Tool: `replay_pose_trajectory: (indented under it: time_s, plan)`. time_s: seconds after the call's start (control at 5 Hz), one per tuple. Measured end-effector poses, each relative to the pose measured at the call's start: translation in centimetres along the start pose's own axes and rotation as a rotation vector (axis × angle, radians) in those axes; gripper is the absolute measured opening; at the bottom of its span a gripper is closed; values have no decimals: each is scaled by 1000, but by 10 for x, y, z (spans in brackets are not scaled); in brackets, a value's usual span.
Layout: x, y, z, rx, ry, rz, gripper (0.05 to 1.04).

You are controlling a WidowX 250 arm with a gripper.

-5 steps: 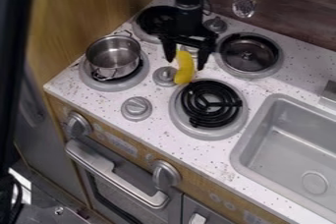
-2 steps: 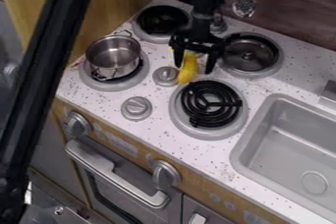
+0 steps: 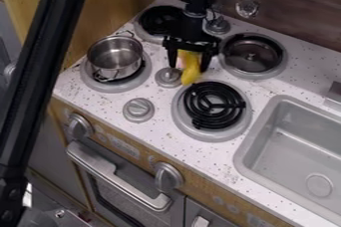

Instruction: Put the banana on the lower right burner

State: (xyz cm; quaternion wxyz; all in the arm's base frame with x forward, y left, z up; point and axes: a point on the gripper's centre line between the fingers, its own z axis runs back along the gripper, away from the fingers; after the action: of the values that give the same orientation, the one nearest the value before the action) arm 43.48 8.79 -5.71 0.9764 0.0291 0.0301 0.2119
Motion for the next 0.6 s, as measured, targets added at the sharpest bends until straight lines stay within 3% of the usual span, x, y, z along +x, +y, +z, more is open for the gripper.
replay_pose_trajectory:
  time_s: [0.2, 0.4, 0.6]
  plan:
    - [-13, -2, -10, -9, 29, 3, 688]
    - [-19, -7, -11, -12, 36, -9, 515]
    - [-26, -6, -8, -6, 40, -33, 514]
